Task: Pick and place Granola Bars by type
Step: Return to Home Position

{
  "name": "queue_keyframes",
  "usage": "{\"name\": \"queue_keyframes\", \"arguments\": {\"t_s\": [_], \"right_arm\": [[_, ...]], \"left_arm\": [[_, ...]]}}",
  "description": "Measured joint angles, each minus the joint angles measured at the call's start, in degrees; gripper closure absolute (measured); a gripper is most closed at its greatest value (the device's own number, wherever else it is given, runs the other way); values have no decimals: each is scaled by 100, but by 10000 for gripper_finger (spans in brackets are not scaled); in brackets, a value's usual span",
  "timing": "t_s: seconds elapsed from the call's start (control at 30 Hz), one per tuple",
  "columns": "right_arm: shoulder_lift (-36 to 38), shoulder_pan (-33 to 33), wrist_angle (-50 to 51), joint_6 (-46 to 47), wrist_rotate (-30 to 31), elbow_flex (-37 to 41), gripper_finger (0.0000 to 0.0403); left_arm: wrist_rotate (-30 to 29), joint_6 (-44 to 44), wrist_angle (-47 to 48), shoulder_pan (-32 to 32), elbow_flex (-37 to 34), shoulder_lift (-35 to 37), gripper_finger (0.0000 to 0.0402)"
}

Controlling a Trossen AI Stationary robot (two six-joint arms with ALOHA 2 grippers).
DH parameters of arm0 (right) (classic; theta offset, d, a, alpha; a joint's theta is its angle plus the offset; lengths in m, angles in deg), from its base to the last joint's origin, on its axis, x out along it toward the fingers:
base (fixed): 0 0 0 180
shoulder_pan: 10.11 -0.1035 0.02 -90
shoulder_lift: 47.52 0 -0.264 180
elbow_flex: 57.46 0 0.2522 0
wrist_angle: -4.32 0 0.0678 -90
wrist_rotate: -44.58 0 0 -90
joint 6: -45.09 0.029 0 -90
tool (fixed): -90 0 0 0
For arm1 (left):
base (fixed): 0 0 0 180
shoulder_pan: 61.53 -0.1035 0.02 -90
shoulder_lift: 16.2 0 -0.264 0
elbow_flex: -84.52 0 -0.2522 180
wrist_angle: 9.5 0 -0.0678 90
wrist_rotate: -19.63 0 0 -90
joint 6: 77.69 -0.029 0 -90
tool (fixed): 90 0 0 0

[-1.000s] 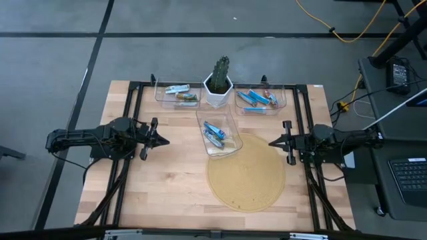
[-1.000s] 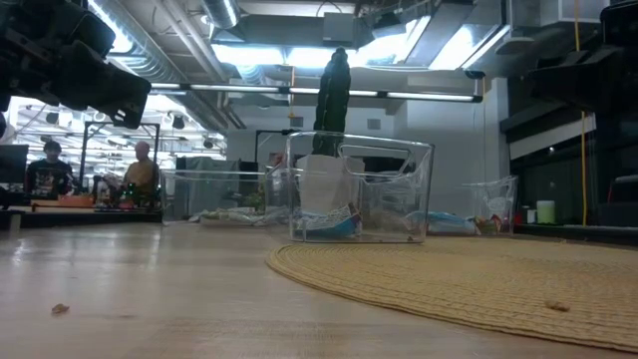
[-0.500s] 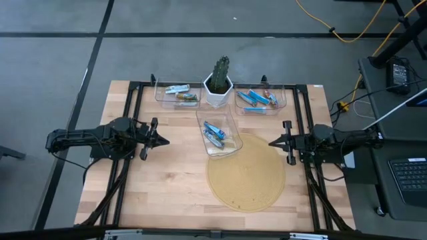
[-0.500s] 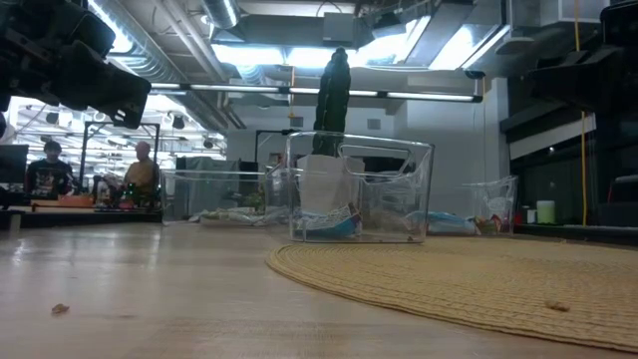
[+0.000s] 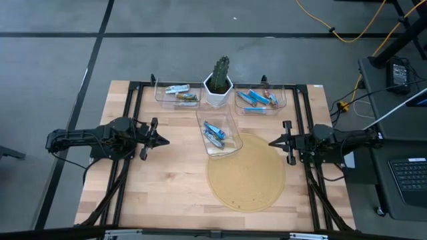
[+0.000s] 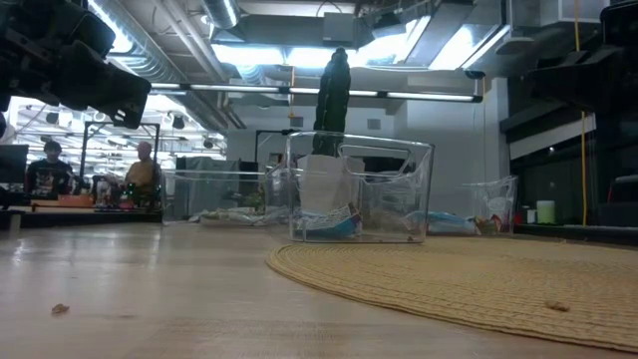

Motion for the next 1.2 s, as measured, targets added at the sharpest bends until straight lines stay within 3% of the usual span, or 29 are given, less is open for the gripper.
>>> {"name": "queue_keyframes", "arguments": {"t_s": [1.2], "right_arm": [[0,0,0,-2,-1,2,386]], "left_arm": [[-2,0,-2,-2,0,1,389]]}}
